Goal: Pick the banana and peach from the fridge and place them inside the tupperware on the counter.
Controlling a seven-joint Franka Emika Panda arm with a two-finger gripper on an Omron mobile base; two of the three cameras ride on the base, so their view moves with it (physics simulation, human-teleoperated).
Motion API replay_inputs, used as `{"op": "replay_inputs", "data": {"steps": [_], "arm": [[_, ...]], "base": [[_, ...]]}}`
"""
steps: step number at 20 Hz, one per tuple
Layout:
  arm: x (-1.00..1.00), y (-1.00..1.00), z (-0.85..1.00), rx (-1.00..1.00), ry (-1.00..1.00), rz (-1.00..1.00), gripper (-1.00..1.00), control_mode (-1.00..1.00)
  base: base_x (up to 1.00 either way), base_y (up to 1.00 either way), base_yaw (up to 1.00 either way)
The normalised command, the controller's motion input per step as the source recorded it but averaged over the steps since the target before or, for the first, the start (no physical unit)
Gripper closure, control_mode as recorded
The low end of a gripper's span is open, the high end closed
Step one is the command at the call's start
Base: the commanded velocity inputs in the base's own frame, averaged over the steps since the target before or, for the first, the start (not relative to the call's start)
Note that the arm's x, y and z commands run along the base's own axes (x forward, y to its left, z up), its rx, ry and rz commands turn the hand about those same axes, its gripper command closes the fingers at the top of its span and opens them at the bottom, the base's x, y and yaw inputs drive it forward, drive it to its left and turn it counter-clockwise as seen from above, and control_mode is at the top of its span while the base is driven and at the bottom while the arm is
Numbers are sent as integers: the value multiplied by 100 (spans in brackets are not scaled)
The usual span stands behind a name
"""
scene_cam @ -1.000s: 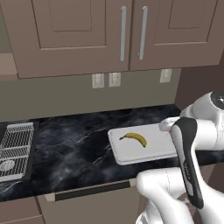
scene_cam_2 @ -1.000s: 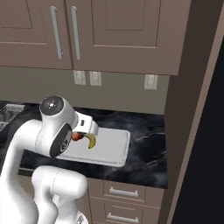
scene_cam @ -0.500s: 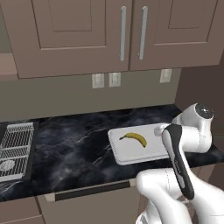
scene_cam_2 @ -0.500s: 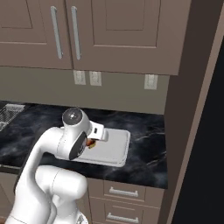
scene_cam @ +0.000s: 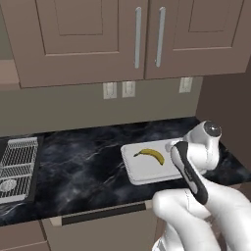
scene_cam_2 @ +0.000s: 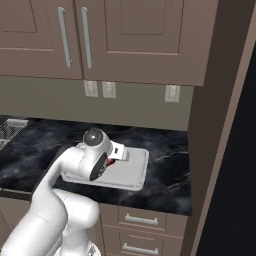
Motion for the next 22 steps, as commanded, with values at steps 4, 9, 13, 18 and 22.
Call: {"op": "replay_inputs", "data": {"steps": [4,9,13,18,22], "arm": [[58,-10,-30,0,5,0,100,-100],[35,0,-37,0,5,0,100,-100],[13,0,-36,0,0,0,100,-100],[12,0,-28,0,0,0,100,-100],[16,0,-19,0,0,0,-100,-100]], "base": [[0,0,0],[0,0,0],[0,0,0],[0,0,0],[0,0,0]]}}
